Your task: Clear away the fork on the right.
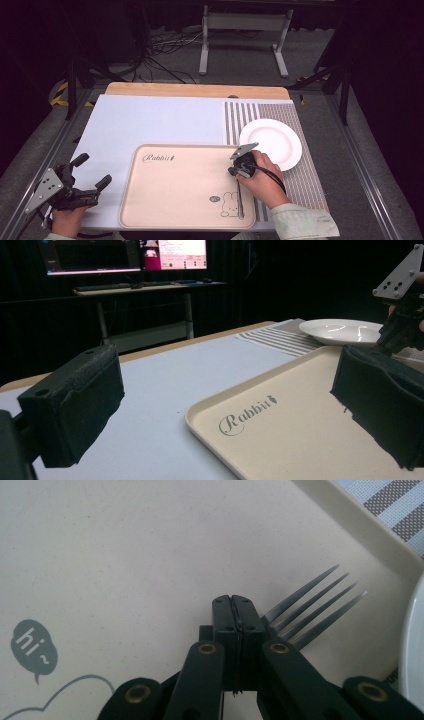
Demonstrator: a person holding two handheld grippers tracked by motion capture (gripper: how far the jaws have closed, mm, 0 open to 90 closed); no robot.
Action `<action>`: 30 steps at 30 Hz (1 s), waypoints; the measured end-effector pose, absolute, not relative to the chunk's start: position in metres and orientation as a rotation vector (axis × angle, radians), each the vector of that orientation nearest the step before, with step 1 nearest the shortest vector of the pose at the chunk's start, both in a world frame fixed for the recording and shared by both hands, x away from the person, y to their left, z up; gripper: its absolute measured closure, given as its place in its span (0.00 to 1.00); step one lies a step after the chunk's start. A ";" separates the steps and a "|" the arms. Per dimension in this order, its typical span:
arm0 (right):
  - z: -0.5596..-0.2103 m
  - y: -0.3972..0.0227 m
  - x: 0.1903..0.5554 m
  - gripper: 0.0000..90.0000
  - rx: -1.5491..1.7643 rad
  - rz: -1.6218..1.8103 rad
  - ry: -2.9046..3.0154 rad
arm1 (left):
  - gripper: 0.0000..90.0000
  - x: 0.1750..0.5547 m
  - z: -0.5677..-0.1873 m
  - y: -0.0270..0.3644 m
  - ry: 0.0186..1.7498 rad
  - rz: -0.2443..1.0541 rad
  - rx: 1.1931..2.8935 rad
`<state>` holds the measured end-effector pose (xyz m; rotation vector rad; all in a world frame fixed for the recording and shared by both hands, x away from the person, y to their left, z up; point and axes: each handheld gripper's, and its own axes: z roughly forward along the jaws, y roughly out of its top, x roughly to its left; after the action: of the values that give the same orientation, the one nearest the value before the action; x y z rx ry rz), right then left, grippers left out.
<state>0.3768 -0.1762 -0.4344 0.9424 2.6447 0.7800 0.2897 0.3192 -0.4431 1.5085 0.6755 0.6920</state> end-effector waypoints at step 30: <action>-0.373 -0.190 0.360 0.16 0.816 1.091 2.458 | 0.01 0.288 -0.443 0.321 0.682 0.700 1.511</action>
<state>0.3604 -0.1903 -0.3732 0.8160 2.4581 1.0907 0.2876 0.3214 -0.4429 1.5112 0.6822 0.6996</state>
